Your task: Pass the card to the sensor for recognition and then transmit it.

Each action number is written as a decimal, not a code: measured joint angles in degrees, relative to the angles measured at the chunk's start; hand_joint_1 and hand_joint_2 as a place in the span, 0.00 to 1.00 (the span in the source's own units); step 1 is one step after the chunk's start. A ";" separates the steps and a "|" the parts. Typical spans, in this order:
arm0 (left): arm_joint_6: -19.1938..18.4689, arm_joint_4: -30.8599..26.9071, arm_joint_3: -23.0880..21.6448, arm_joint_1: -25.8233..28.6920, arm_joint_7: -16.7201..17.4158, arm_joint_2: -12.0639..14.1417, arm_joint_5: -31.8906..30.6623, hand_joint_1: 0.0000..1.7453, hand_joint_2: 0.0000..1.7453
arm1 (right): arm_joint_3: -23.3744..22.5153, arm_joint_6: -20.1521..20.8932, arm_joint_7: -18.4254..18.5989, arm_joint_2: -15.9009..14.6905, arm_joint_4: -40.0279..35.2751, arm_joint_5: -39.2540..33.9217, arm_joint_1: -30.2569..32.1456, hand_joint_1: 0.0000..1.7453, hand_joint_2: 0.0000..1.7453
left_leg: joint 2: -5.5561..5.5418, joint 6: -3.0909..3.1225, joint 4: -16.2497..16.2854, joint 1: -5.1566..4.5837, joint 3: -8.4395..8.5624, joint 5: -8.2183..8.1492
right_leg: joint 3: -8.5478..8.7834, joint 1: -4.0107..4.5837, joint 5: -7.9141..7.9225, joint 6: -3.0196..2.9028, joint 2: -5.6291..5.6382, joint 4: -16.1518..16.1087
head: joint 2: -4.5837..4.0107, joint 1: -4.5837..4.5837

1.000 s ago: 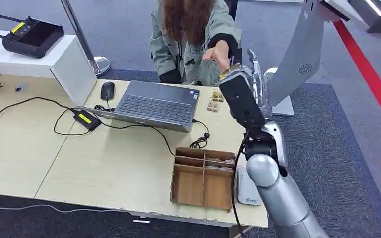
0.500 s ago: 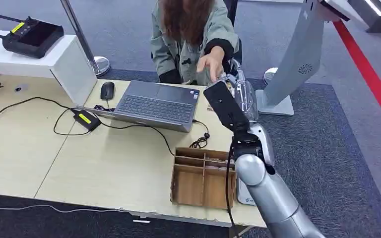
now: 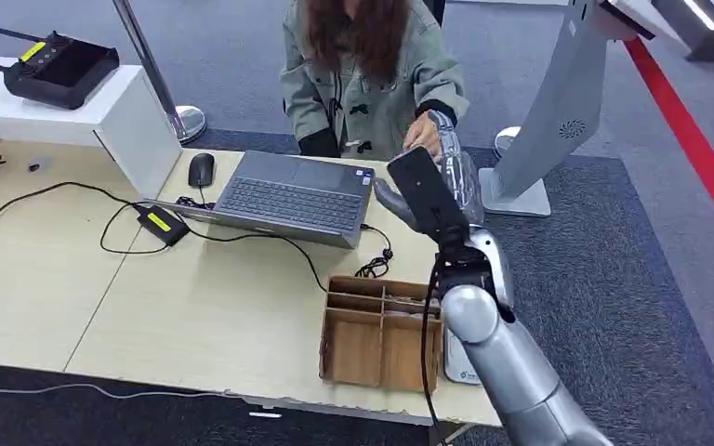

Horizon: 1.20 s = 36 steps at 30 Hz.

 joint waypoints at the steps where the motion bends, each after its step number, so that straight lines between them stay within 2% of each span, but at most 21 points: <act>1: 0.09 0.00 0.02 0.05 0.00 0.00 0.07 0.00 0.00 | -0.02 0.57 0.37 -0.42 -1.09 -0.74 0.26 0.00 0.00 | -0.01 0.00 0.00 0.00 0.00 0.00 | -0.01 0.00 0.00 0.00 0.00 0.00 | 0.00 0.02; 2: 0.09 0.00 0.02 0.13 -0.09 0.04 0.15 0.00 0.00 | -0.02 1.17 1.18 -0.94 -2.42 -0.70 0.55 0.00 1.00 | 0.00 0.00 0.01 -0.01 0.01 0.00 | -0.01 0.00 0.00 0.00 0.00 -0.01 | 0.00 0.02; 5: 0.11 0.00 0.07 0.32 -0.48 0.09 0.55 0.00 0.00 | -0.07 4.52 4.85 -3.10 -8.66 2.90 2.47 0.00 1.00 | 0.00 0.01 0.01 -0.01 0.00 -0.01 | -0.01 0.00 -0.01 0.01 0.00 -0.02 | 0.00 0.00; 9: 0.04 0.00 0.20 0.42 -0.87 0.33 1.03 0.00 0.00 | -0.20 14.63 8.53 -8.11 -19.51 15.99 6.97 0.00 1.00 | -0.01 0.03 0.01 -0.02 0.02 -0.03 | -0.01 -0.01 -0.04 0.06 0.00 -0.06 | 0.00 -0.02; 11: -0.26 0.00 0.26 0.51 -1.07 0.55 1.38 0.00 0.00 | -0.81 18.37 8.72 -11.03 -25.17 21.31 10.02 0.00 1.00 | 0.01 0.05 0.01 -0.02 -0.01 -0.06 | -0.01 -0.01 -0.05 0.07 0.00 -0.07 | 0.00 0.00; 14: -0.31 0.00 0.48 0.50 -1.33 0.85 1.92 0.00 0.00 | -2.14 20.45 7.96 -14.41 -31.63 24.33 14.46 0.00 1.00 | 0.03 0.06 0.01 -0.04 0.00 -0.07 | 0.00 -0.03 -0.05 0.07 0.04 -0.08 | 0.00 0.02; 17: -0.31 0.00 0.83 0.48 -1.42 1.05 2.08 0.00 0.00 | -2.91 21.07 6.95 -16.90 -35.76 25.01 17.83 0.00 1.00 | 0.04 0.06 0.01 -0.04 0.00 -0.07 | 0.00 -0.03 -0.05 0.07 0.04 -0.09 | 0.00 0.02; 21: -0.26 0.00 1.51 0.43 -1.55 1.22 2.75 0.00 0.00 | -3.13 20.89 5.53 -18.78 -39.01 25.23 21.73 0.00 1.00 | 0.04 0.06 0.00 -0.03 0.01 -0.07 | 0.01 -0.03 -0.04 0.06 0.04 -0.08 | 0.00 0.00; 28: 0.26 0.00 2.08 0.30 -0.87 1.44 2.82 0.00 0.00 | -2.91 19.43 4.61 -19.89 -39.32 26.30 25.33 0.00 1.00 | 0.03 0.04 -0.01 0.00 -0.01 -0.05 | 0.01 -0.01 -0.04 0.05 0.04 -0.05 | 0.00 0.02; 34: 0.37 0.00 2.23 0.22 -0.57 1.44 2.38 0.00 0.00 | -2.21 17.42 4.22 -19.84 -36.67 28.68 26.43 0.00 1.00 | 0.03 0.04 -0.01 0.00 -0.02 -0.05 | 0.01 -0.01 -0.04 0.05 0.03 -0.05 | 0.00 0.00; 36: 0.39 0.00 2.32 0.19 -0.55 1.44 2.12 0.00 0.00 | -2.03 16.67 4.22 -19.82 -35.47 29.47 26.57 0.04 1.00 | 0.03 0.04 -0.01 -0.01 -0.03 -0.05 | 0.01 -0.01 -0.04 0.05 0.03 -0.05 | 0.00 0.02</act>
